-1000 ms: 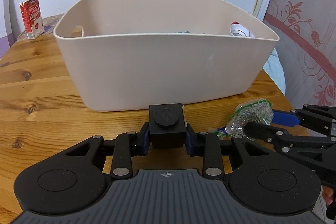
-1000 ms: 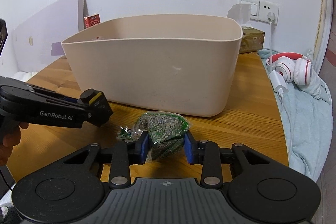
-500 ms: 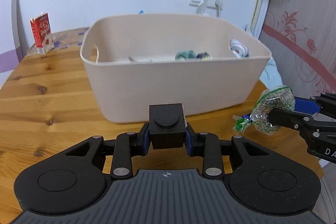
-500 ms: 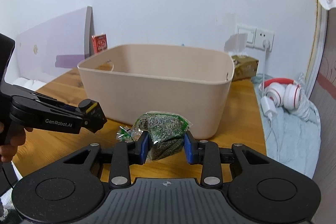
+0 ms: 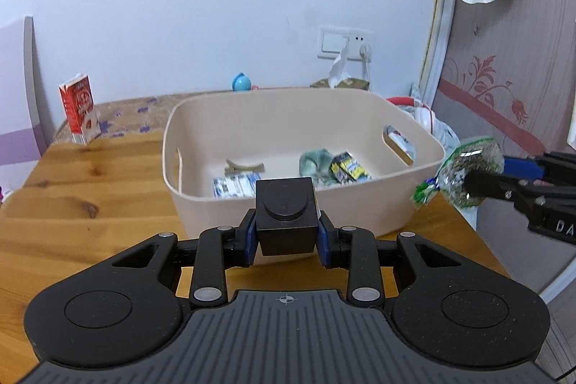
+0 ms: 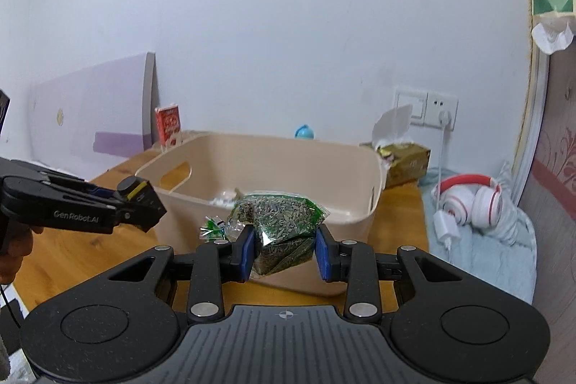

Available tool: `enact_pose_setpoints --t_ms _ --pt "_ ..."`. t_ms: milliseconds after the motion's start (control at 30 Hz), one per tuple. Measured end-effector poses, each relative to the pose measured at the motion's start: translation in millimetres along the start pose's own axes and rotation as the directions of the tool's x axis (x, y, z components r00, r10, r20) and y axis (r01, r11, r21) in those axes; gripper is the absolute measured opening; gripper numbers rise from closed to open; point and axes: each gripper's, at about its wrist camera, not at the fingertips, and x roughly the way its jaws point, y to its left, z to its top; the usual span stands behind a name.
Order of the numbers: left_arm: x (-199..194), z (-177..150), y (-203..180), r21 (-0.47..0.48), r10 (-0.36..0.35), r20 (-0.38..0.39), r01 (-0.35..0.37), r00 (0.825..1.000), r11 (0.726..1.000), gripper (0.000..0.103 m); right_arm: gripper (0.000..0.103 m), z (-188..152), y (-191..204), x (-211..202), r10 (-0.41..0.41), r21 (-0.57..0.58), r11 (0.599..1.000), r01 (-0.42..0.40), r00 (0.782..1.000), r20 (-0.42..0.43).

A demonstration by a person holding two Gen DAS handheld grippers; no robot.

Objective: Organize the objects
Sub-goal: 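Lift the black cube and green snack bag over the basket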

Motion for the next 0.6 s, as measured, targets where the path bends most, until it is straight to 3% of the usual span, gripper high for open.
enact_pose_setpoints --t_ms 233,600 --pt "4.3 19.2 4.4 0.015 0.021 0.022 -0.021 1.000 1.000 0.032 0.033 20.8 -7.6 3.5 -0.019 0.020 1.000 0.018 0.999 0.049" --pt "36.4 45.9 13.2 0.008 0.058 0.012 -0.058 0.998 0.998 0.033 0.033 39.0 -19.9 31.7 -0.045 0.038 0.998 0.044 0.998 0.037"
